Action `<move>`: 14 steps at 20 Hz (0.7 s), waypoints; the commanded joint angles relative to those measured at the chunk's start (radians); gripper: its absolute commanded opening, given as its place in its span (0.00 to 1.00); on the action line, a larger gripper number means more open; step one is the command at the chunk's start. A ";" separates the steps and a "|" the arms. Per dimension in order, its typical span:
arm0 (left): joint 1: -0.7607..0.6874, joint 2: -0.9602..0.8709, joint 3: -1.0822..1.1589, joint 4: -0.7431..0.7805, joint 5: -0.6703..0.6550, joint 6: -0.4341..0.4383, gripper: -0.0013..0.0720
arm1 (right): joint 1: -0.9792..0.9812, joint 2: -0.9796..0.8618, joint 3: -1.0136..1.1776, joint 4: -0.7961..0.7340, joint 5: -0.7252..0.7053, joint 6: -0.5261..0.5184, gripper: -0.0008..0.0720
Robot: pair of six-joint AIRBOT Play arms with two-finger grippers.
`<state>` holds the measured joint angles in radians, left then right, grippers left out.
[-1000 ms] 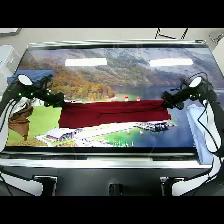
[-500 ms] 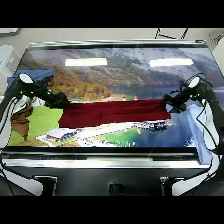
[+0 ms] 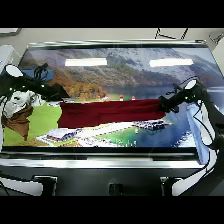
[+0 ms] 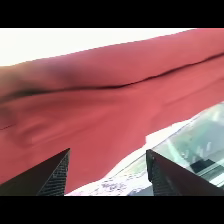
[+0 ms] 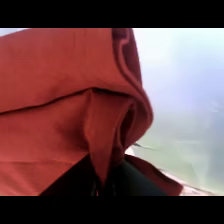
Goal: Fold the clothes and pants, and hang the long-sleeved shirts on hangers.
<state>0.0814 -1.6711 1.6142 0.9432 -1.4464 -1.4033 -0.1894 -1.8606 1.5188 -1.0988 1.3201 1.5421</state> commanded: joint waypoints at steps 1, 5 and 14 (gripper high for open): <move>-0.066 0.010 0.000 -0.047 0.072 -0.004 0.63 | 0.000 0.036 0.003 0.148 0.015 -0.092 0.06; -0.282 -0.011 -0.055 -0.063 0.285 -0.008 0.06 | 0.002 0.180 0.003 0.261 0.082 -0.110 0.06; -0.734 -0.314 -0.087 -0.515 0.690 -0.164 0.05 | 0.138 0.580 0.003 0.344 0.163 -0.055 0.06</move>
<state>-0.5262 -1.8954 1.5303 0.6334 -0.8871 -1.5425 -0.1070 -1.3857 1.5208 -0.7742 1.4746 1.4593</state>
